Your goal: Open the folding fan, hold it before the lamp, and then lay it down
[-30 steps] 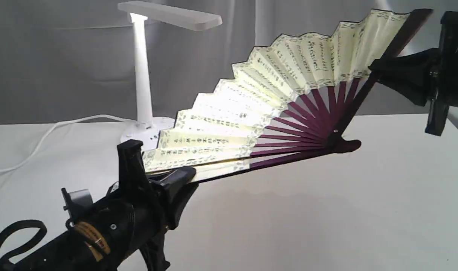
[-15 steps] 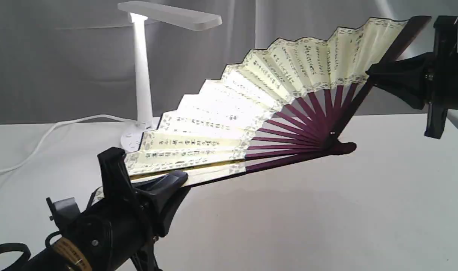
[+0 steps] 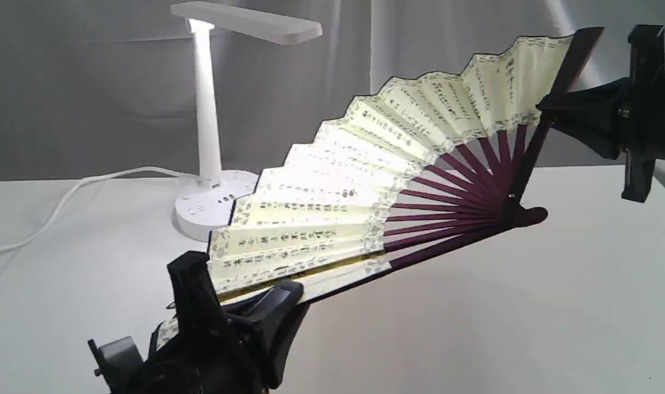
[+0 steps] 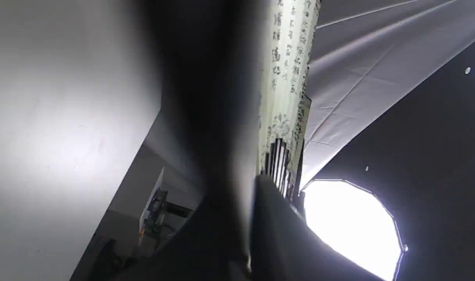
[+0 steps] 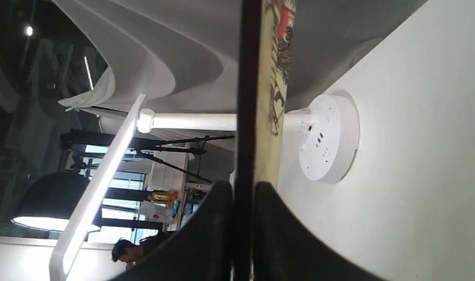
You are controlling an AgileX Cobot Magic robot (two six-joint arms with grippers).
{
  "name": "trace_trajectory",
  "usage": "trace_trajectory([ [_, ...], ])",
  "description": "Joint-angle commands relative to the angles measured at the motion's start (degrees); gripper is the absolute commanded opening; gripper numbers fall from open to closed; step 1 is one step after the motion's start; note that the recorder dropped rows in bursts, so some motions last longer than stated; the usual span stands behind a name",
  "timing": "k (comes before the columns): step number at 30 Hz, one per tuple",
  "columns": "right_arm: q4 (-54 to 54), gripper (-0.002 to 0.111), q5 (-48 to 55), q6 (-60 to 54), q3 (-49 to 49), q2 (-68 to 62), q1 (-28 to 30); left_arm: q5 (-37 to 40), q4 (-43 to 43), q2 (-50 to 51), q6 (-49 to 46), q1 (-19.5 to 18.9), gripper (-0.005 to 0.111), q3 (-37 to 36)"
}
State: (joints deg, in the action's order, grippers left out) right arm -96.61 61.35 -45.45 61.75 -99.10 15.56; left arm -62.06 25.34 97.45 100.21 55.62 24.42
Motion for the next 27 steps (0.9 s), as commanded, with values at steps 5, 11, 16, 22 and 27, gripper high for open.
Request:
trace_trajectory([
  [5, -3.34, 0.000, -3.47, -0.75, 0.00, 0.79, 0.42, 0.53, 3.46, -0.15, -3.28, 3.94, 0.000, -0.79],
  [11, -3.34, 0.000, -5.41, -0.59, 0.00, 0.79, 0.42, -0.44, 3.79, -0.15, -3.14, 4.44, 0.000, -0.79],
  [16, -3.34, 0.000, -7.18, 0.20, 0.00, 0.79, 0.42, -5.24, 4.84, -0.15, -3.12, 5.99, 0.000, -0.79],
  [22, -3.34, 0.000, -6.94, 0.35, 0.00, 0.79, 0.42, -7.90, 8.03, -0.15, -6.53, 5.97, 0.000, -0.79],
  [27, -3.34, 0.000, -6.23, 0.35, 0.10, 0.79, 0.42, -7.90, 10.97, -0.15, -7.74, 5.97, 0.000, -0.79],
])
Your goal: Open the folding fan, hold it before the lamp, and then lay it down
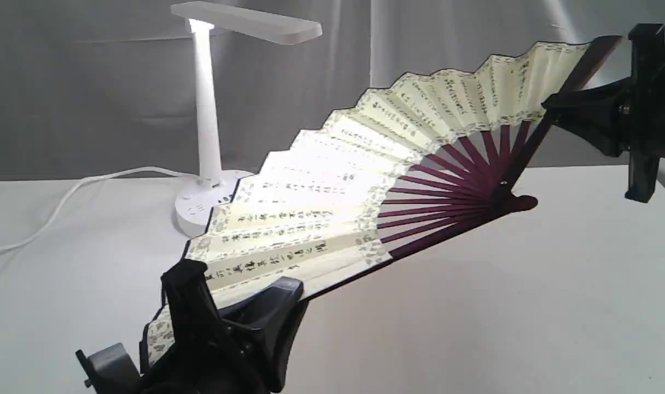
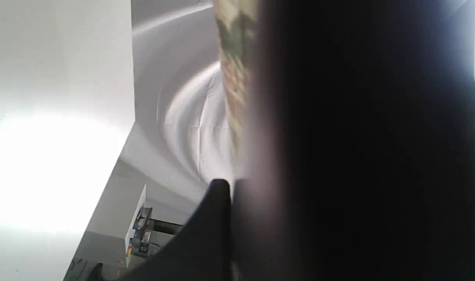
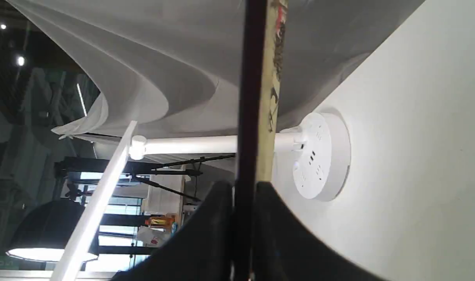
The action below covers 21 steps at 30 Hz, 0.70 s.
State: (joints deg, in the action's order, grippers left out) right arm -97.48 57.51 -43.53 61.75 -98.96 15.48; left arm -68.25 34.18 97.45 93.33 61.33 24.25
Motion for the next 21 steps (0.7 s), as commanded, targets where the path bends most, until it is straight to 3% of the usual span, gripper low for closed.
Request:
trace_trajectory([
  [1, -2.47, 0.000, -2.40, -1.57, 0.10, 0.66, 0.50, -1.72, 2.13, -0.15, -0.86, 0.26, 0.000, -0.61],
  [13, -2.47, 0.000, -3.02, -0.63, 0.33, 3.36, 0.50, -1.72, 4.35, -1.88, -0.95, 0.26, 0.000, -0.61],
  [21, -2.47, 0.000, -2.35, -0.52, 0.33, 4.67, 0.40, -1.72, 8.65, -6.51, -7.12, -0.88, 0.000, -0.61],
])
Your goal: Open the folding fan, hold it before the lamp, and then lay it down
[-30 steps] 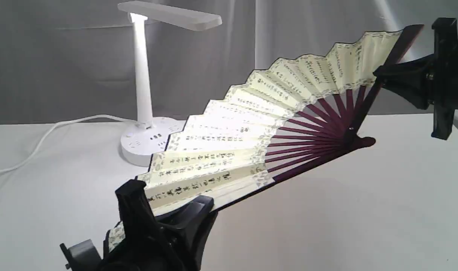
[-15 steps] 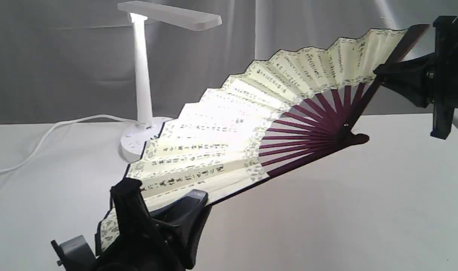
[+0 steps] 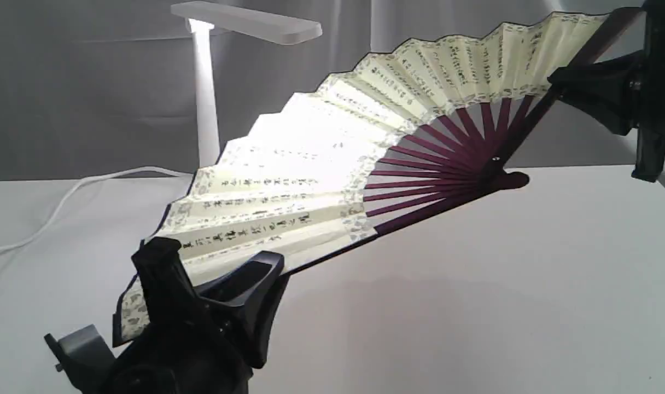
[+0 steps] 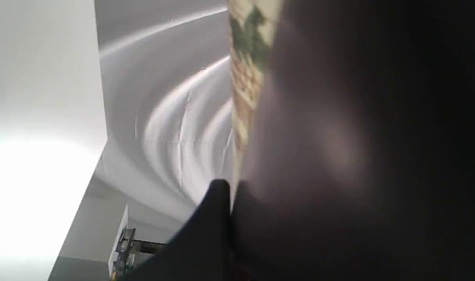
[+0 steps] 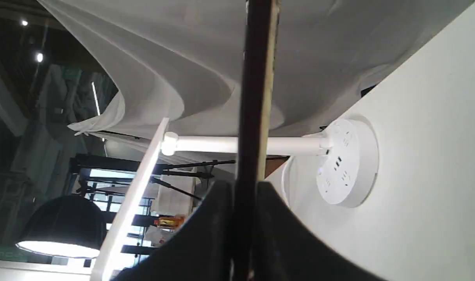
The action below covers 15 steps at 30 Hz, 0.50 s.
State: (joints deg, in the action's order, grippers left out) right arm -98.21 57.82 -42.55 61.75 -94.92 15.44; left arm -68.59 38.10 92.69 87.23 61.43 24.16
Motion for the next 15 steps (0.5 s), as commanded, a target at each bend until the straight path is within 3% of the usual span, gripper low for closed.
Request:
trace_trajectory([
  [1, -1.74, 0.000, -2.53, -1.04, 0.33, 0.63, 0.43, -1.37, 4.64, -1.88, -1.02, -1.76, 0.000, -0.52],
  [7, -1.74, 0.000, -4.75, -0.44, 0.91, 0.63, -0.64, -1.37, 1.44, -1.88, -0.38, -5.97, 0.000, -0.52],
  [15, -1.74, 0.000, -9.98, 1.82, 7.01, 0.63, -4.41, -1.37, 1.20, -1.99, -0.38, -8.18, 0.000, -0.26],
])
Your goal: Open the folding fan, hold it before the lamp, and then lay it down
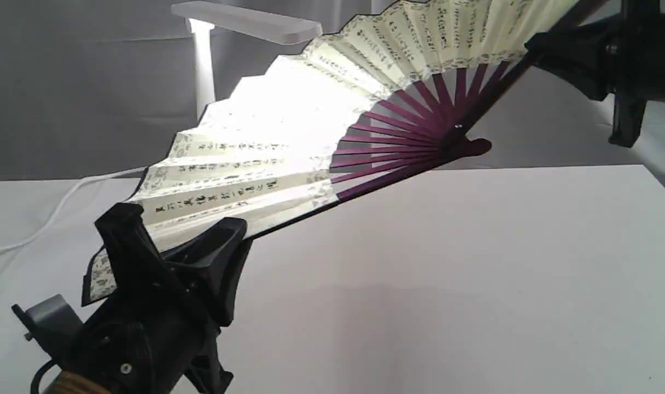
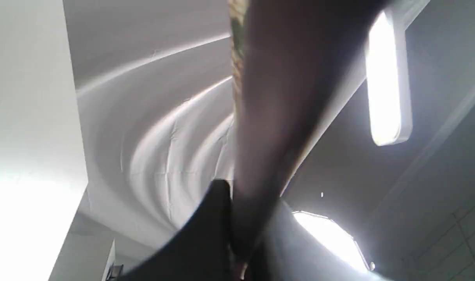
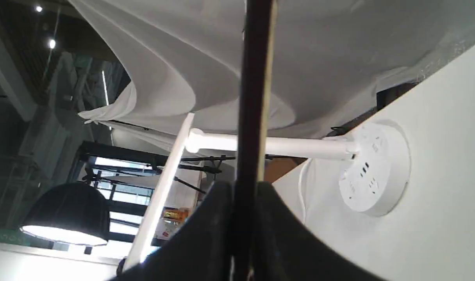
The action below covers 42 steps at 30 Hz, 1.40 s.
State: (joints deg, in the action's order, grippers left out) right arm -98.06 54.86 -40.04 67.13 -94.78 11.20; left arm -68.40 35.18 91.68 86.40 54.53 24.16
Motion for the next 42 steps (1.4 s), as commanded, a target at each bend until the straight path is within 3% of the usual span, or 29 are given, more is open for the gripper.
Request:
trace_trajectory([
  [1, -1.89, 0.000, -7.59, -0.55, 1.64, 0.49, -0.57, -1.56, 4.11, -0.98, 0.45, -1.54, 0.000, 0.05],
  [14, -1.89, 0.000, -10.91, 1.11, 1.64, 0.38, -4.67, -1.56, 2.17, -1.09, 2.19, -5.09, 0.000, 2.18],
  [27, -1.89, 0.000, -10.65, 3.09, 2.52, 0.38, -4.67, -1.56, -6.94, -3.45, 7.25, -13.34, 0.000, 2.18],
  [42, -1.89, 0.000, -10.28, 5.89, 5.91, 0.38, -5.02, -1.56, -6.83, -6.24, 4.99, -13.34, 0.000, 2.18],
])
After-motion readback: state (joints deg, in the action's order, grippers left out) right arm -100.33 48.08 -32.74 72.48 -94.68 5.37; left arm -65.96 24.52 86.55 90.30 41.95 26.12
